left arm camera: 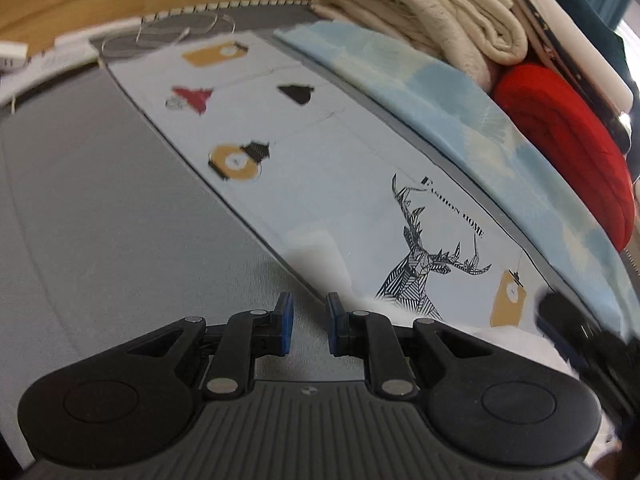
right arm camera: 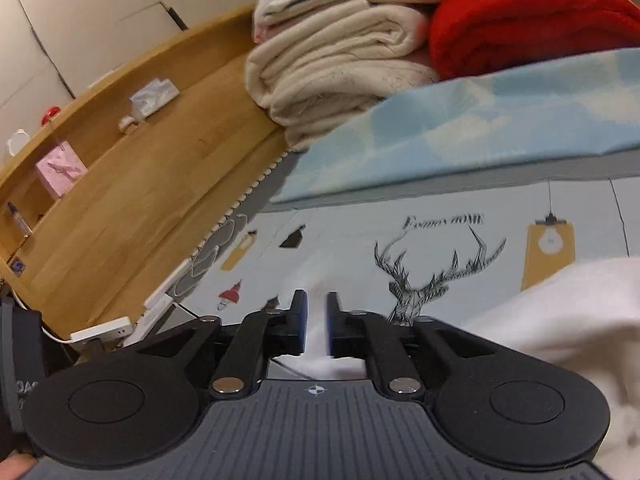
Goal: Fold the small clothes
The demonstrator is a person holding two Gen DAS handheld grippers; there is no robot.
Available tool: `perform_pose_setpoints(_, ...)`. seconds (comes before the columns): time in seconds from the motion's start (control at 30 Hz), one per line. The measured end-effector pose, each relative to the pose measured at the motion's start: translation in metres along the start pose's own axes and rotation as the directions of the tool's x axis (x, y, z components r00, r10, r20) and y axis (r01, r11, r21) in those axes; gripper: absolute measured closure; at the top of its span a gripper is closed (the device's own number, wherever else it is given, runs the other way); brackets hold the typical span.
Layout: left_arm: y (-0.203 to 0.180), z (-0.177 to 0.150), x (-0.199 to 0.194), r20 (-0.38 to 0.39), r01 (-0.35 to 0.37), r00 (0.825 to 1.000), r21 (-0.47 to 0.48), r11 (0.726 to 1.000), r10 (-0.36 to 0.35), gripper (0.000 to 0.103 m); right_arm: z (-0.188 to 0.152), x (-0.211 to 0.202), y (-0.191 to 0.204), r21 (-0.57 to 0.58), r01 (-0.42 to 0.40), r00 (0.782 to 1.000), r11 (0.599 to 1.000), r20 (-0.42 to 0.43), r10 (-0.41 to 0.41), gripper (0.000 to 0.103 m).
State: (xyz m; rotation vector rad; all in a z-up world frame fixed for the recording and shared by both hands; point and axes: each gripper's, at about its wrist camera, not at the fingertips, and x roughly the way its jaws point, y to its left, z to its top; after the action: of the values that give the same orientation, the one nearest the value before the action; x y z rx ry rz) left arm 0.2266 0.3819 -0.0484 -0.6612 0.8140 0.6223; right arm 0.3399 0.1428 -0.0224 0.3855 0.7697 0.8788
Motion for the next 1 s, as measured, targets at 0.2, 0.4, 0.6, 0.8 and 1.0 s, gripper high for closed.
perform_pose_setpoints(0.2,0.021,-0.002,0.025,-0.132,0.107,0.983,-0.17,0.98,-0.13,0.086,-0.004,-0.092,-0.053,-0.104,0.293,0.955,0.95,-0.019,-0.297,0.078)
perform_pose_setpoints(0.4,0.045,-0.011,0.057,-0.201,0.093,0.963,-0.371,0.924,-0.177,0.075,-0.026,-0.19,-0.112,-0.164,0.515,0.855,0.841,0.027,-0.518,0.069)
perform_pose_setpoints(0.6,0.05,-0.013,0.079,-0.192,0.059,0.971,-0.394,0.917,-0.145,0.073,-0.082,-0.197,-0.166,-0.12,0.627,0.774,0.769,-0.01,-0.633,0.066)
perform_pose_setpoints(0.8,0.043,0.017,0.056,-0.003,-0.084,0.996,-0.174,0.981,0.085,0.1,-0.076,-0.145,-0.157,-0.3,0.541,0.823,0.786,-0.001,-0.567,0.06)
perform_pose_setpoints(1.0,0.08,0.054,0.02,0.194,-0.39,0.876,-0.25,0.886,0.441,0.082,-0.084,-0.106,-0.141,-0.424,0.475,0.837,0.771,-0.051,-0.544,0.054)
